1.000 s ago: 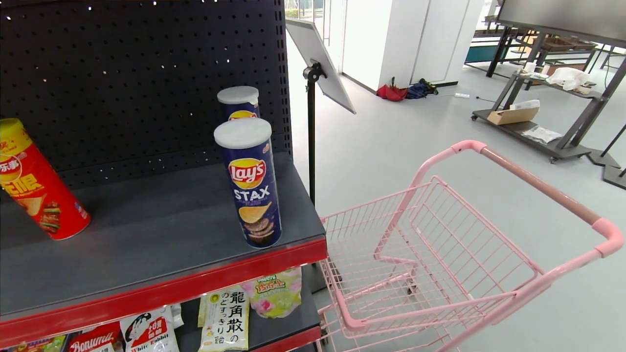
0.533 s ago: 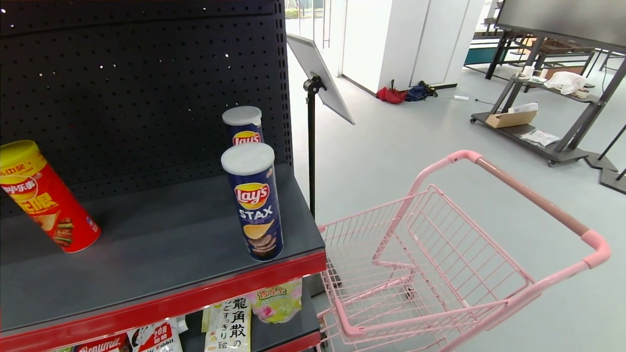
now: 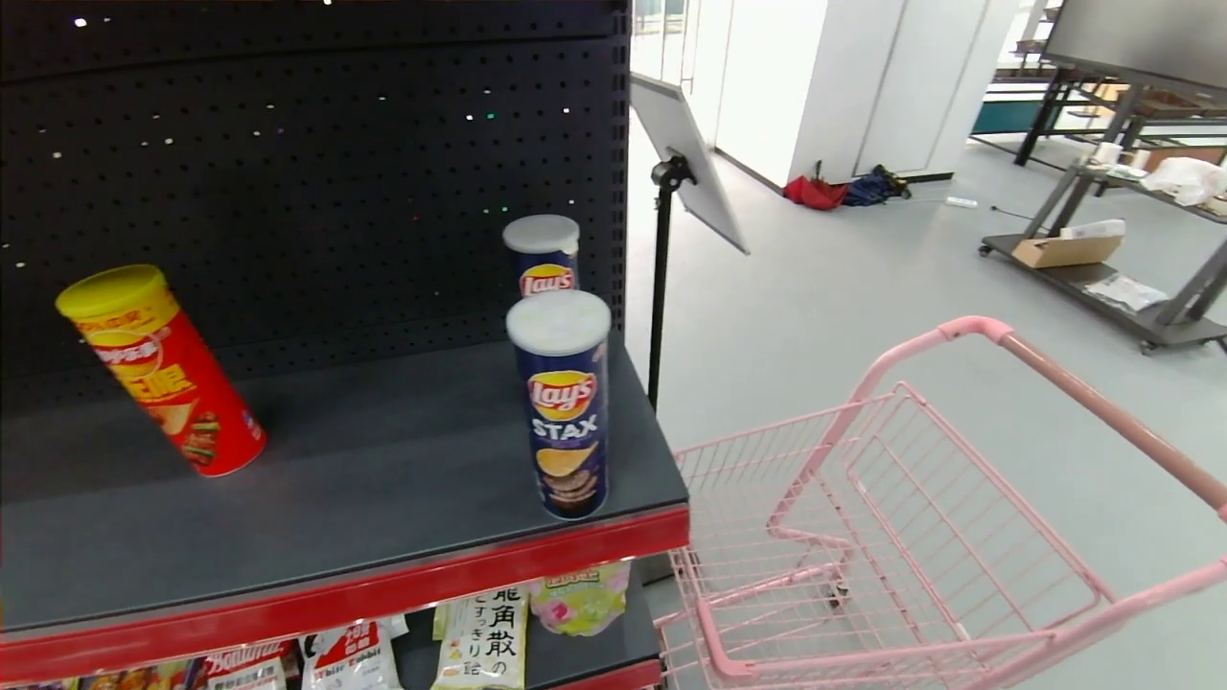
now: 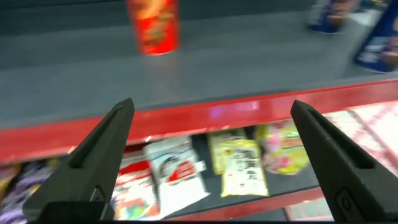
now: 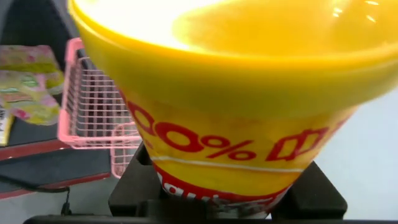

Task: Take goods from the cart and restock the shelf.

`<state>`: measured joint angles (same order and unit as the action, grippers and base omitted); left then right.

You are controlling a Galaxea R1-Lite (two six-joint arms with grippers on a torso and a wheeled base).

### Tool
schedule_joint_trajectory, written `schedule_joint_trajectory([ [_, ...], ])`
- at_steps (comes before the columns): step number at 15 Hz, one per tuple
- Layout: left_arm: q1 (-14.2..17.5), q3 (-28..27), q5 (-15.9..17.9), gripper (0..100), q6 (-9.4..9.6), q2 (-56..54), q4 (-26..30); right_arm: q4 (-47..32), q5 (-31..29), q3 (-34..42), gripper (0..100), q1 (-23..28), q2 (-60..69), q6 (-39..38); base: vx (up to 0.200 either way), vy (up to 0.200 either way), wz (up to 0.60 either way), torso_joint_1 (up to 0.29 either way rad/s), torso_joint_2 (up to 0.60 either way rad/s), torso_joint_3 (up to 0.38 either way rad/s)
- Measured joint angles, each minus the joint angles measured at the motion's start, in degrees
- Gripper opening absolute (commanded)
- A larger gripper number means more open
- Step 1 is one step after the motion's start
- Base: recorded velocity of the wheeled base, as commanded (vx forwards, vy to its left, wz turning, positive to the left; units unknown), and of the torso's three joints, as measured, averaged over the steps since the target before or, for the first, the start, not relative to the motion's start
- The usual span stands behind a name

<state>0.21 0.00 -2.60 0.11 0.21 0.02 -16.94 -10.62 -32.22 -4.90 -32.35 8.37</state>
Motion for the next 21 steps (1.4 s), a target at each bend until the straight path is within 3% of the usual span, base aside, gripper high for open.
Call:
schedule_joint_trajectory([
  [8,-0.02,0.0,0.02,100,0.05,0.0,-0.02,2.52,1.95,4.25,0,-0.27,4.77,-0.59,0.0,0.0,0.0,0.0,0.0,0.0],
  [12,0.04,0.0,0.09,100,0.13,0.0,-0.05,4.11,4.5,8.87,0,-0.37,9.18,-0.61,0.0,0.2,0.0,0.001,0.0,0.001],
  [21,0.0,0.0,0.06,100,0.13,0.0,-0.02,4.12,4.71,9.74,0,-0.35,10.56,-0.57,0.0,0.2,0.0,0.003,0.0,0.001],
])
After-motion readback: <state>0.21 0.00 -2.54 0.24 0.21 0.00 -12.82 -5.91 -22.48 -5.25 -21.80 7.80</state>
